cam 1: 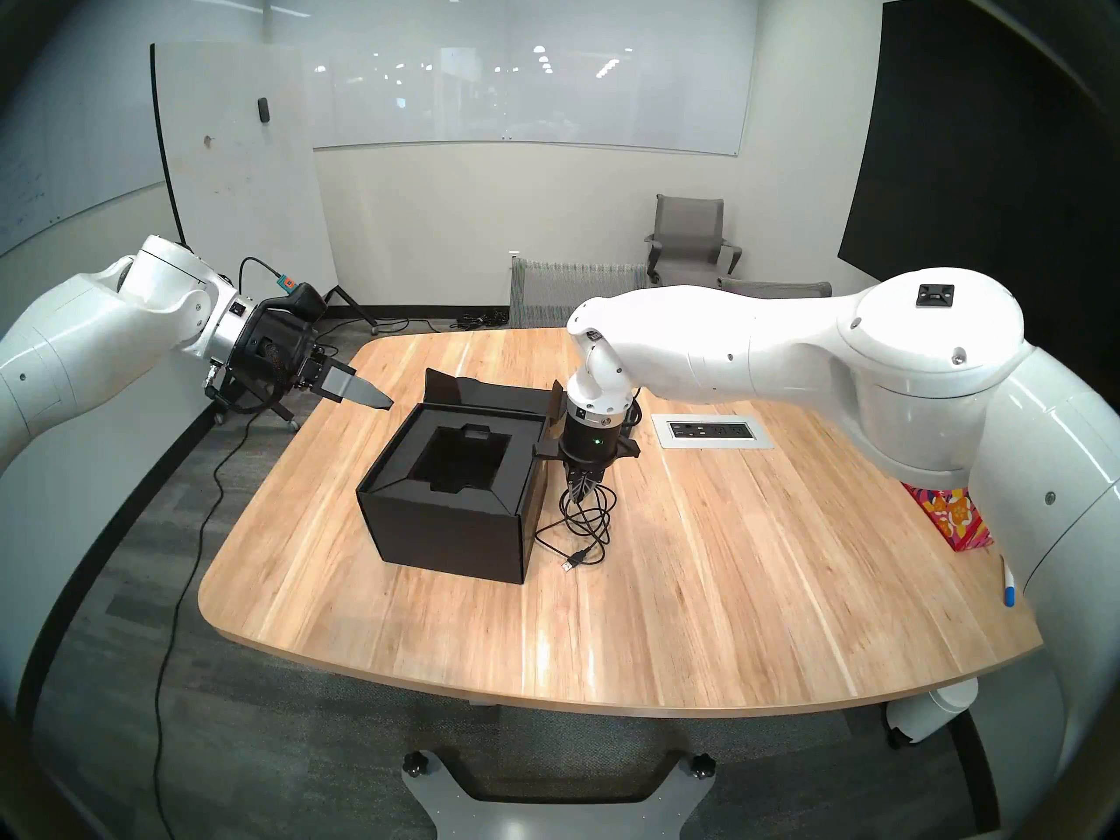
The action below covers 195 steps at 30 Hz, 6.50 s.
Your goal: Open the box and place the mouse inside
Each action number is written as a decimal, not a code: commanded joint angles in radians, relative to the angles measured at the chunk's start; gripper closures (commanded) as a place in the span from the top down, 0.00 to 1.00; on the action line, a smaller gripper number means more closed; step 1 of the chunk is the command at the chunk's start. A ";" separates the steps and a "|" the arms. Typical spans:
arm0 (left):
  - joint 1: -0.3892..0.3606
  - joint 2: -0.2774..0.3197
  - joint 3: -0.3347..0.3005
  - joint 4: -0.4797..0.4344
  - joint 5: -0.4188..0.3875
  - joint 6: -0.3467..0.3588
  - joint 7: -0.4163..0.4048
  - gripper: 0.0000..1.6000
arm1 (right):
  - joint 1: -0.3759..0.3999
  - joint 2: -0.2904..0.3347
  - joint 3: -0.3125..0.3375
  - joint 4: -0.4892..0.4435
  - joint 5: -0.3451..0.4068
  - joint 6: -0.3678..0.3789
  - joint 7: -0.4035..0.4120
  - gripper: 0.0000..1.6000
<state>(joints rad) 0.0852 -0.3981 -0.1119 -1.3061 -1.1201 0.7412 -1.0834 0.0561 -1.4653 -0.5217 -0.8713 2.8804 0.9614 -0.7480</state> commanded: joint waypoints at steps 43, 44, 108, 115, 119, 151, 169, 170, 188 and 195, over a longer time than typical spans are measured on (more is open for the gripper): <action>-0.019 0.000 -0.012 -0.002 -0.006 -0.002 -0.011 1.00 | 0.081 0.439 0.084 -0.695 -0.001 -0.279 -0.140 0.00; -0.019 0.000 -0.012 -0.001 -0.006 -0.002 -0.012 1.00 | 0.083 0.447 0.088 -0.703 -0.001 -0.298 -0.148 0.00; -0.032 -0.003 -0.002 0.005 -0.004 0.004 -0.030 1.00 | -0.072 0.289 0.297 -0.144 -0.001 -0.109 -0.382 1.00; -0.033 -0.003 0.000 0.006 -0.003 0.004 -0.031 1.00 | -0.056 0.244 0.237 -0.066 -0.001 -0.049 -0.341 1.00; -0.034 -0.003 0.001 0.006 -0.004 0.004 -0.030 1.00 | -0.044 0.221 0.195 -0.022 -0.001 -0.001 -0.295 1.00; -0.036 -0.002 0.005 0.004 -0.008 0.003 -0.024 1.00 | -0.019 0.069 0.012 0.189 -0.399 -0.001 0.162 1.00; -0.037 -0.002 0.006 0.003 -0.009 0.003 -0.024 1.00 | -0.051 -0.037 -0.077 0.382 -0.642 -0.001 0.521 1.00; -0.037 -0.002 0.007 0.003 -0.009 0.003 -0.024 1.00 | -0.054 -0.041 -0.081 0.392 -0.655 -0.001 0.541 1.00; -0.039 -0.002 0.009 0.004 -0.009 0.003 -0.025 1.00 | -0.100 -0.100 -0.160 0.535 -0.850 -0.031 0.861 1.00; -0.039 -0.002 0.009 0.004 -0.010 0.002 -0.025 1.00 | -0.122 -0.120 -0.185 0.588 -0.898 -0.062 0.951 1.00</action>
<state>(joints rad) 0.0656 -0.3992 -0.0889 -1.3021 -1.1233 0.7450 -1.0829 -0.0595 -1.5582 -0.6875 -0.3450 2.0204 0.9287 0.1327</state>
